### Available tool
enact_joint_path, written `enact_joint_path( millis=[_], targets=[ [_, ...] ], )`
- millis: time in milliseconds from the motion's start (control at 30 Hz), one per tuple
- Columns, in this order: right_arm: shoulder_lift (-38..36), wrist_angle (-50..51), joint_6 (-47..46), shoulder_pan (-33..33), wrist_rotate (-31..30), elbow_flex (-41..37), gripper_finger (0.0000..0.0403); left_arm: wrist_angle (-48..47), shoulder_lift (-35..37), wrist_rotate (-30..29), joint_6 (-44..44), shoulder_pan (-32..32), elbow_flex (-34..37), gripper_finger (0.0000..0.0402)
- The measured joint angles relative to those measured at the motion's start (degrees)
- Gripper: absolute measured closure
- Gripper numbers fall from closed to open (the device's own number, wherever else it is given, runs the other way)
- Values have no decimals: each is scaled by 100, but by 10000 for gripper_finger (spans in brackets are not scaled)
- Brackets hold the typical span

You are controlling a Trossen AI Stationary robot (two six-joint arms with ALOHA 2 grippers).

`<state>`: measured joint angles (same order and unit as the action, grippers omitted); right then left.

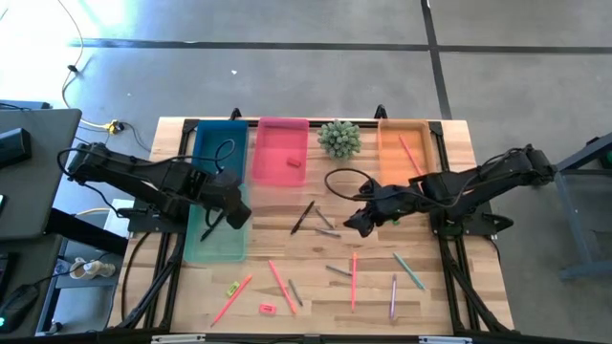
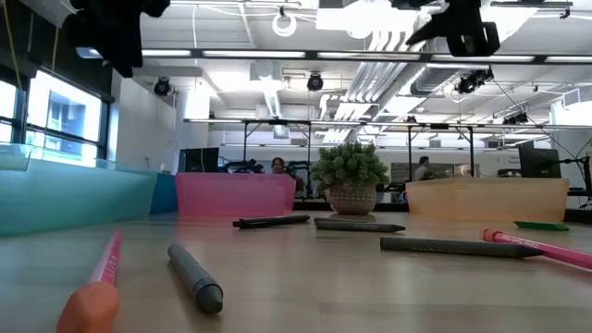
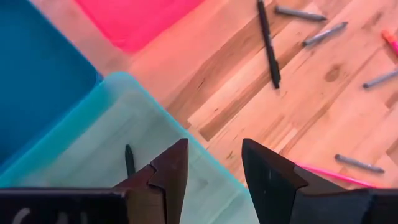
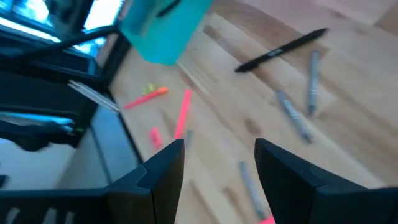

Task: Sort crayons/erasers/pens/pencils in bins
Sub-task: Put the pink pencil into the orange bin

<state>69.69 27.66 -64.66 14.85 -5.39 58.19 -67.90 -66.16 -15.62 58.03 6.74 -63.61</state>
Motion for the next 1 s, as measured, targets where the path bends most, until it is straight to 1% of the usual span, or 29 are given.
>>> enact_joint_path(
  millis=[133,233,333,500,567,700,867,1000],
  targets=[
    [71,-310,-283,107,-49,57,215,-77,127,67,-184,0,-42,264],
    [342,-297,-350,208,-107,377,215,-311,325,183,-180,5,-40,263],
    [746,-27,-352,267,-185,793,215,-518,541,197,-172,59,-36,264],
    [1363,1042,-771,321,-209,1235,215,-559,915,134,-165,174,-36,263],
    [1560,1310,-1052,390,-211,1308,215,-566,1033,63,-167,207,-38,265],
    [1892,1480,-1683,511,-293,1320,215,-573,1174,-137,-179,239,-38,266],
    [2312,1825,-2427,620,-289,1322,215,-561,1234,-173,-405,236,-36,266],
    [2581,2003,-2829,718,-250,1322,215,-562,1235,-173,-510,236,-36,266]
  ],
)
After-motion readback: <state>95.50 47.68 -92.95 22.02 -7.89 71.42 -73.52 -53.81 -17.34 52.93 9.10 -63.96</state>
